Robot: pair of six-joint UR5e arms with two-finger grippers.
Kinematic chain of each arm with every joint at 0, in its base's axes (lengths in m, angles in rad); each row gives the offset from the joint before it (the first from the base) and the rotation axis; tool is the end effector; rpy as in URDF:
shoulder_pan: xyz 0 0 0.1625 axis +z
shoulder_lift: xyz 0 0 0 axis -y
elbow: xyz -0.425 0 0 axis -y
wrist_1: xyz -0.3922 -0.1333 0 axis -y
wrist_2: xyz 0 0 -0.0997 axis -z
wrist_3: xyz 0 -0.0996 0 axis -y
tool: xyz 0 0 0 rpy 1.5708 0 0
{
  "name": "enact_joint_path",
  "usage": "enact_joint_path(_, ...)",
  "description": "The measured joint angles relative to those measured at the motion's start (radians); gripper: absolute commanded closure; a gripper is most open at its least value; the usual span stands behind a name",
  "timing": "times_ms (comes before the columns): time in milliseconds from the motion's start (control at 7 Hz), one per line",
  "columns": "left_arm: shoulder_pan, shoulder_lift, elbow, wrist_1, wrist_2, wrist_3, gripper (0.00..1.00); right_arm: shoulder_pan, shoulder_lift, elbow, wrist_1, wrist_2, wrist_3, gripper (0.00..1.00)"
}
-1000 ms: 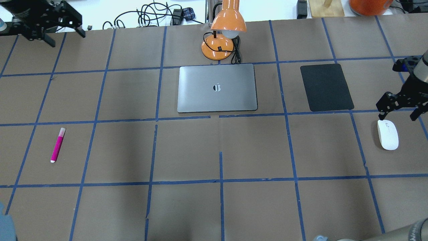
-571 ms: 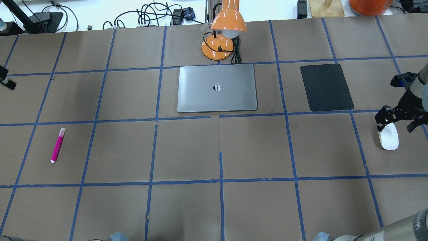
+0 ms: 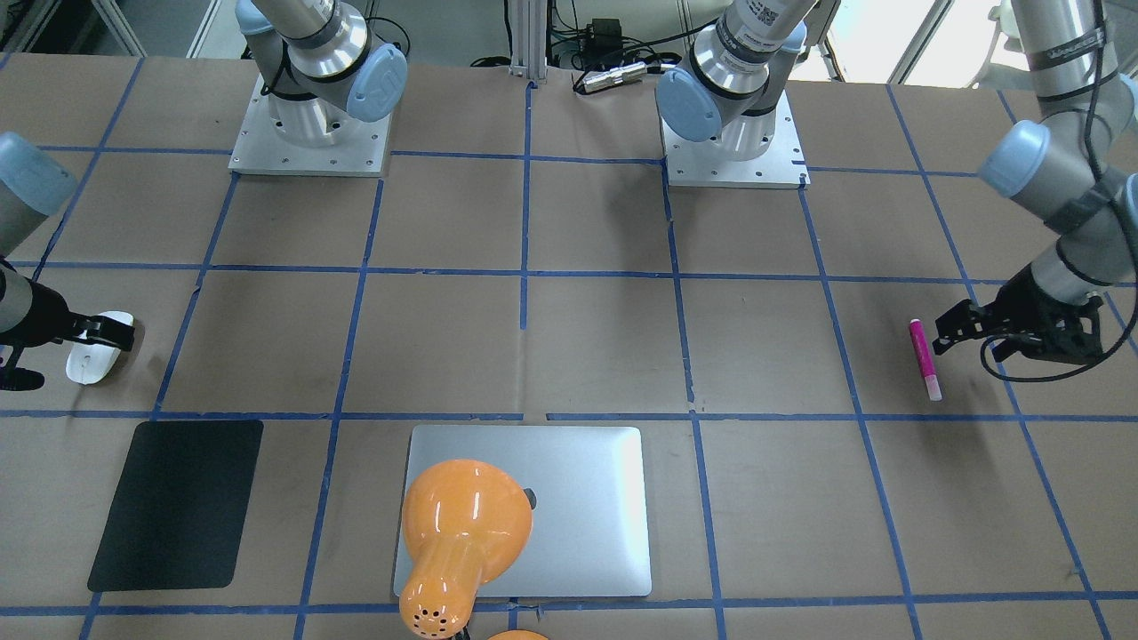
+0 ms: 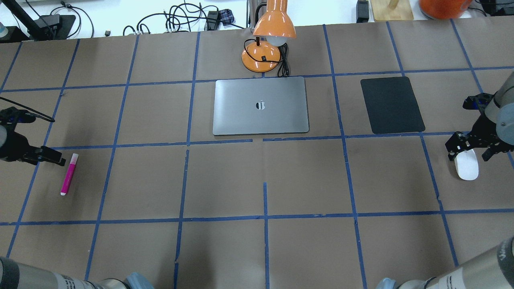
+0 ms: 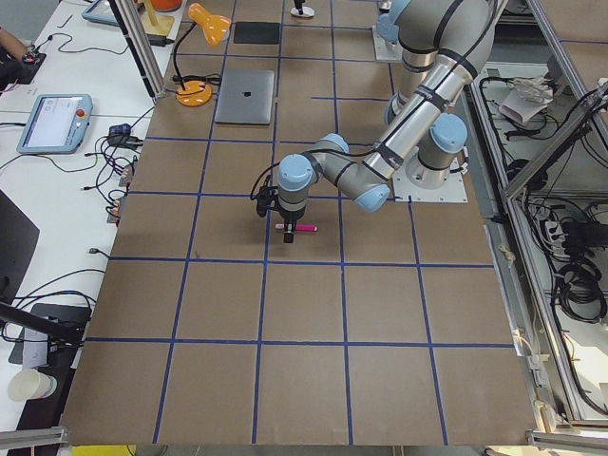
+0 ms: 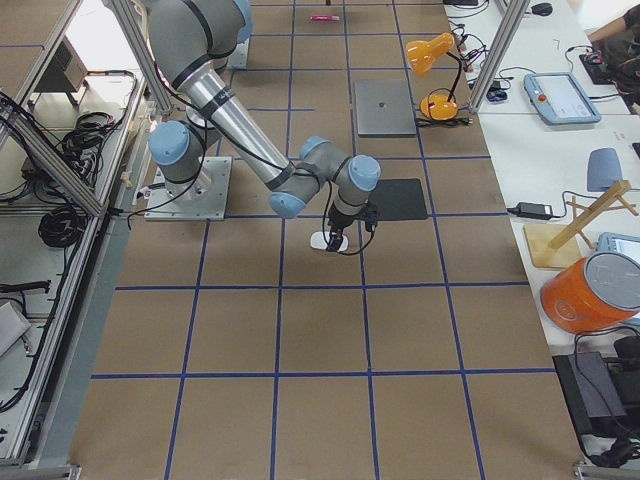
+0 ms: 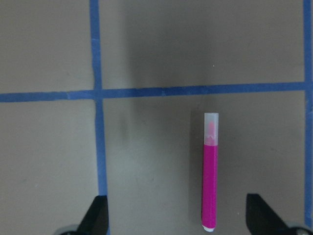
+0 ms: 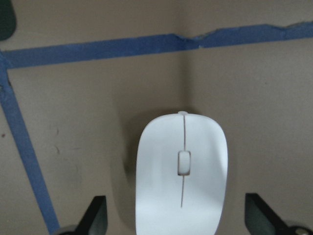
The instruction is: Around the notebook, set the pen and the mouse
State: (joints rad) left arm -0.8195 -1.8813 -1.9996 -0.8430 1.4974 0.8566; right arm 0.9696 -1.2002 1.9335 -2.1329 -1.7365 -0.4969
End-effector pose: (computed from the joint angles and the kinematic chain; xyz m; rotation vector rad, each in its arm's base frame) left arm 0.2510 -0.4747 0.2024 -0.1615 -3.0774 0.0692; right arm -0.2016 -0.5006 0.1824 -0.1381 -3.0660 -0.3576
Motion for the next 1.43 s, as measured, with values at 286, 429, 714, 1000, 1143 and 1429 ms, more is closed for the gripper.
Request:
enact_joint_path(286, -0.038, -0.030, -0.034, 0.053, 0.001, 0.001, 0.63, 0.000, 0.020, 0.000, -0.003, -0.003, -0.018, 0.00)
enact_joint_path(429, -0.042, -0.024, -0.042, 0.057, 0.009, 0.002, 0.81, 0.000, 0.027, -0.002, -0.004, -0.007, -0.033, 0.33)
enact_joint_path(714, -0.039, -0.027, -0.049, 0.059, 0.046, 0.002, 0.84, 0.000, 0.030, -0.011, -0.003, -0.009, -0.044, 0.84)
enact_joint_path(1000, -0.039, -0.037, -0.046, 0.059, 0.061, 0.001, 1.00, 0.000, 0.026, -0.021, 0.005, -0.008, -0.044, 0.84)
enact_joint_path(1143, -0.038, -0.039, -0.043, 0.057, 0.064, -0.002, 1.00, 0.002, 0.018, -0.042, 0.015, -0.004, -0.041, 0.83)
enact_joint_path(1429, -0.051, -0.011, -0.036, -0.015, 0.062, -0.149, 1.00, 0.038, 0.015, -0.124, 0.047, 0.009, -0.033, 0.83)
